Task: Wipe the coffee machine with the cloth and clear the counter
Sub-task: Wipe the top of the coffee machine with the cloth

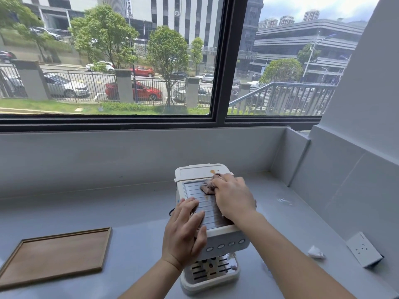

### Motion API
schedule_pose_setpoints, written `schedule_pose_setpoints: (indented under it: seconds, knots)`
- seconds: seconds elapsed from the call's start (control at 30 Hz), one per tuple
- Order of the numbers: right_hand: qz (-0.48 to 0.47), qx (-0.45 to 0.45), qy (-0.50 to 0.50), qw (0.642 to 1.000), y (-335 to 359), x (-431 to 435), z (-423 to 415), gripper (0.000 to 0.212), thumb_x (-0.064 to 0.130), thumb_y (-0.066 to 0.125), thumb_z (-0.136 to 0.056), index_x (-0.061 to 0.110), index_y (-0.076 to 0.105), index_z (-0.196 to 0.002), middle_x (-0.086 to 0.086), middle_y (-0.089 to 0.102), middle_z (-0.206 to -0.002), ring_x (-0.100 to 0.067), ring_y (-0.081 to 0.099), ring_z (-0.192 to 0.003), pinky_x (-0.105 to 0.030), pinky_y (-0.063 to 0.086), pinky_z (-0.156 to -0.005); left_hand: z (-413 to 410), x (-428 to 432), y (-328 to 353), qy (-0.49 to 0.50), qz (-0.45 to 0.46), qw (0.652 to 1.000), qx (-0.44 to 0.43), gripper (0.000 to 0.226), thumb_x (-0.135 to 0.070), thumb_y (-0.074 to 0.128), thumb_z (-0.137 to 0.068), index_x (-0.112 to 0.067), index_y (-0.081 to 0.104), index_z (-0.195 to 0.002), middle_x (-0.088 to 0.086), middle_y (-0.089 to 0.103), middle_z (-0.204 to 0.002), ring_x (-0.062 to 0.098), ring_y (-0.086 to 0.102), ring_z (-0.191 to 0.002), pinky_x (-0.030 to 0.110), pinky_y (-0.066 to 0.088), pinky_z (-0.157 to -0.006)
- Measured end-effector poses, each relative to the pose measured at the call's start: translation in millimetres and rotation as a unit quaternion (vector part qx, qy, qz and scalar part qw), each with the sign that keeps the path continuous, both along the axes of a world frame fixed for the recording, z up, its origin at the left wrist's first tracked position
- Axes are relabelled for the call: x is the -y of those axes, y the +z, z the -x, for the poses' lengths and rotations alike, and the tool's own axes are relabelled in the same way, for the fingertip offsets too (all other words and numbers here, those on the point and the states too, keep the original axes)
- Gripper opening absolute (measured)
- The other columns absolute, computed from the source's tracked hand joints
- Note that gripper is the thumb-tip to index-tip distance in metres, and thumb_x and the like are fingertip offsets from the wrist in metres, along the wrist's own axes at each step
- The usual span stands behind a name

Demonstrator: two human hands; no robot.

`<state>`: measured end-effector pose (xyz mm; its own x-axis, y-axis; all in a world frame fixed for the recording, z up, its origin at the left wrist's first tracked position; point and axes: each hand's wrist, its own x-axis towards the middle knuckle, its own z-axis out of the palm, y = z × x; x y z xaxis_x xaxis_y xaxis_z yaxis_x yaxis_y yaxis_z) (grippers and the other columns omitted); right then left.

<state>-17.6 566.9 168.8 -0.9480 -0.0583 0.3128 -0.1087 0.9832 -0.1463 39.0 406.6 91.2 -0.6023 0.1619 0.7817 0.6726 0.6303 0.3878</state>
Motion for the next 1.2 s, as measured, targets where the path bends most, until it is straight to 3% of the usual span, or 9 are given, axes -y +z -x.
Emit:
schedule_pose_setpoints:
  seconds: [0.3,0.47,0.67,0.8,0.87,0.93,1.0,1.1,1.2]
  knots:
    - [0.035,0.024,0.134,0.99,-6.3,-5.4,-24.4,0.035,0.035,0.044,-0.102,0.043,0.053,-0.135,0.014,0.044,-0.15,-0.021,0.039,-0.133,-0.031,0.03,-0.113,-4.0,-0.6,-2.2,-0.012,-0.033,0.999,0.018,0.022,-0.021,0.048,-0.085,-0.01,0.06,-0.1,0.012,0.057,-0.127,0.029,0.05,-0.126,0.049,0.04,-0.109]
    - [0.051,0.021,0.057,0.997,4.8,-8.6,-15.0,0.035,0.028,0.041,-0.101,0.039,0.057,-0.131,0.014,0.047,-0.146,-0.022,0.039,-0.13,-0.031,0.033,-0.11,-5.4,2.1,-2.9,-0.013,-0.028,0.999,0.033,0.02,-0.027,0.047,-0.088,-0.016,0.053,-0.103,0.009,0.054,-0.127,0.026,0.046,-0.129,0.042,0.043,-0.102]
    - [0.073,0.017,0.152,0.986,-5.4,-15.2,-29.5,0.039,0.051,0.048,-0.093,0.045,0.057,-0.13,0.021,0.052,-0.141,-0.013,0.042,-0.132,-0.032,0.034,-0.112,-7.8,0.2,-4.3,-0.011,-0.049,0.997,0.051,0.021,-0.029,0.046,-0.09,-0.017,0.054,-0.105,0.007,0.051,-0.133,0.023,0.044,-0.134,0.039,0.045,-0.102]
    - [0.076,0.013,0.066,0.995,7.7,-20.0,-4.7,0.027,0.034,0.056,-0.095,0.037,0.068,-0.119,0.008,0.063,-0.129,-0.026,0.05,-0.117,-0.036,0.038,-0.104,-9.1,0.3,-4.8,0.001,-0.045,0.997,0.057,0.022,-0.03,0.045,-0.089,-0.019,0.053,-0.106,0.005,0.05,-0.132,0.017,0.041,-0.137,0.038,0.046,-0.101]
    - [0.156,-0.007,0.061,0.986,18.4,-12.4,0.9,0.024,0.026,0.059,-0.093,0.038,0.071,-0.11,0.006,0.07,-0.114,-0.024,0.06,-0.106,-0.038,0.046,-0.094,-9.2,1.1,-4.4,0.002,-0.044,0.997,0.058,0.021,-0.03,0.044,-0.089,-0.02,0.053,-0.105,0.003,0.05,-0.132,0.017,0.041,-0.137,0.038,0.047,-0.1]
    - [0.384,-0.023,0.089,0.919,26.6,-6.8,-1.1,0.025,0.021,0.062,-0.094,0.043,0.071,-0.102,0.011,0.074,-0.101,-0.011,0.068,-0.098,-0.032,0.051,-0.087,-9.3,1.6,-4.0,-0.001,-0.043,0.997,0.059,0.021,-0.03,0.044,-0.089,-0.02,0.053,-0.105,0.003,0.05,-0.131,0.018,0.043,-0.137,0.038,0.048,-0.099]
    - [0.475,-0.026,0.11,0.873,26.8,-6.4,-8.2,0.032,0.021,0.06,-0.098,0.044,0.064,-0.119,0.011,0.071,-0.112,-0.008,0.066,-0.105,-0.032,0.053,-0.091,-8.0,1.5,-3.6,-0.002,-0.039,0.998,0.053,0.02,-0.03,0.044,-0.088,-0.02,0.052,-0.104,0.003,0.05,-0.129,0.019,0.044,-0.135,0.038,0.047,-0.098]
    - [0.211,-0.013,0.093,0.973,10.5,-18.0,-26.8,0.034,0.035,0.06,-0.093,0.05,0.057,-0.124,0.011,0.06,-0.113,-0.013,0.059,-0.103,-0.035,0.05,-0.087,-6.2,2.9,-4.5,-0.005,-0.03,0.999,0.044,0.022,-0.033,0.044,-0.09,-0.019,0.052,-0.105,0.004,0.051,-0.128,0.018,0.043,-0.134,0.036,0.045,-0.099]
    - [0.119,-0.036,0.125,0.984,-2.6,-27.0,-48.7,0.031,0.048,0.063,-0.086,0.039,0.069,-0.114,0.014,0.061,-0.12,-0.016,0.053,-0.112,-0.034,0.045,-0.099,-5.0,3.5,-7.0,-0.011,-0.036,0.999,0.037,0.029,-0.041,0.037,-0.096,-0.019,0.052,-0.106,0.005,0.051,-0.128,0.019,0.044,-0.133,0.035,0.044,-0.099]
